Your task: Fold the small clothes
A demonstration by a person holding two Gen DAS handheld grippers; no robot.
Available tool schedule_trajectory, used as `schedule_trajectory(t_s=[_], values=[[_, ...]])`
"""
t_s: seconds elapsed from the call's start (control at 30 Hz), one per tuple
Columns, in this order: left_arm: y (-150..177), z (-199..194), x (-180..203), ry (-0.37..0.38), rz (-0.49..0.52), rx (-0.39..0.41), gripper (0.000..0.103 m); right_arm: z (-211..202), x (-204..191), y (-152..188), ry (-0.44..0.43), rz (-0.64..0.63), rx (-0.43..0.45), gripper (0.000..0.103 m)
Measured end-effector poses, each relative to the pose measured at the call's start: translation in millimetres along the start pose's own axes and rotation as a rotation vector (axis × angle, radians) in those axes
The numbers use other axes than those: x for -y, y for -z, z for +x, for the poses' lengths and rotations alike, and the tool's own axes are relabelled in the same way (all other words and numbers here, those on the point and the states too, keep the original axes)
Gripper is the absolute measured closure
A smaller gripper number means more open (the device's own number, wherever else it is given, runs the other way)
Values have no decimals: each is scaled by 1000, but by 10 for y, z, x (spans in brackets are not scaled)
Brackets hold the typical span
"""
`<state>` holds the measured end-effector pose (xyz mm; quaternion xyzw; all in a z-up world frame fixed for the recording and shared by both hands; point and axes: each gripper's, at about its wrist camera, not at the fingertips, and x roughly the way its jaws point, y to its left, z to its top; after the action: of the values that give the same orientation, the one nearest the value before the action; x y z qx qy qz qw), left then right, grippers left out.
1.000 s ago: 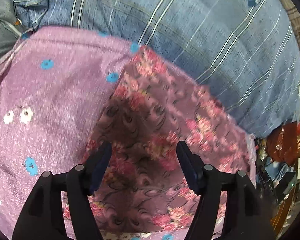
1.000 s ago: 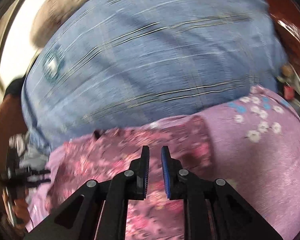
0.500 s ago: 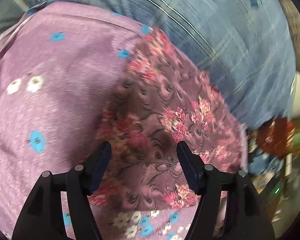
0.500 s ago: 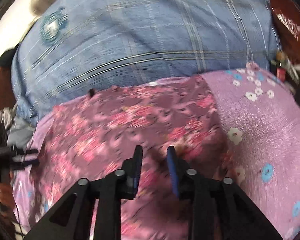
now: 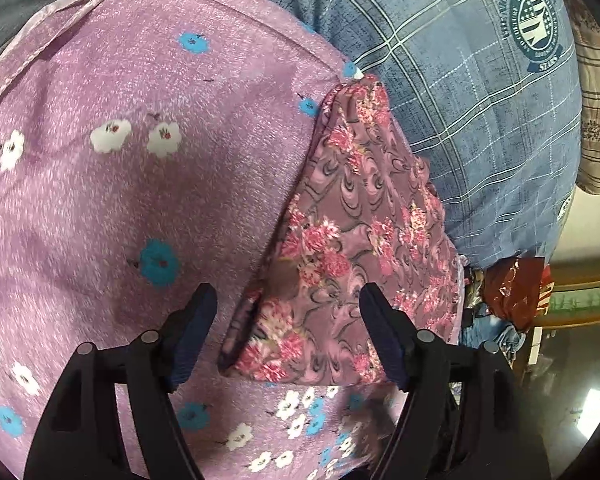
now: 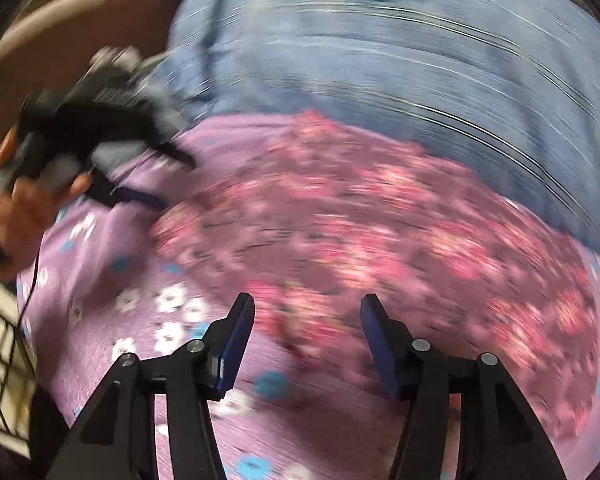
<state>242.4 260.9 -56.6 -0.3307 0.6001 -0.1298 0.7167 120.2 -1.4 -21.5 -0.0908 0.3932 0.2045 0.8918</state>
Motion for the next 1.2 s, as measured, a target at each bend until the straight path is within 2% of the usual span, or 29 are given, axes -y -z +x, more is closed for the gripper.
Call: schedule_trajectory(t_s=[0.23, 0.43, 0.5, 0.53, 0.57, 0.67, 0.8, 0.87, 0.9, 0.93, 1.03, 1.2], values=[[-311, 173, 39, -55, 45, -58, 24, 446, -684, -47, -28, -242, -49, 46], [-537, 366, 236, -97, 144, -125, 24, 722, -801, -168, 17, -242, -29, 49], [-621, 417, 293, -106, 159, -132, 24, 745, -812, -208, 24, -251, -7, 72], [-649, 433, 316, -109, 163, -133, 24, 740, -816, -217, 22, -263, 11, 95], [-689, 460, 347, -110, 169, -135, 24, 709, -804, -219, 38, -266, 33, 94], [-776, 587, 456, -102, 189, -146, 22, 577, -666, -211, 13, -208, 116, 94], [-791, 800, 604, -97, 220, -173, 22, 476, -560, -215, -16, -152, 161, 94], [-758, 844, 710, -99, 247, -156, 37, 471, -552, -226, -27, -148, 166, 94], [-738, 860, 772, -116, 273, -154, 62, 475, -544, -224, -35, -143, 167, 94], [-715, 868, 831, -154, 301, -147, 76, 462, -536, -212, -42, -135, 169, 94], [-658, 803, 934, -205, 332, -105, 87, 415, -473, -181, -61, -108, 175, 95], [-547, 534, 1153, -174, 347, -35, 89, 265, -284, -155, -104, -22, 199, 97]])
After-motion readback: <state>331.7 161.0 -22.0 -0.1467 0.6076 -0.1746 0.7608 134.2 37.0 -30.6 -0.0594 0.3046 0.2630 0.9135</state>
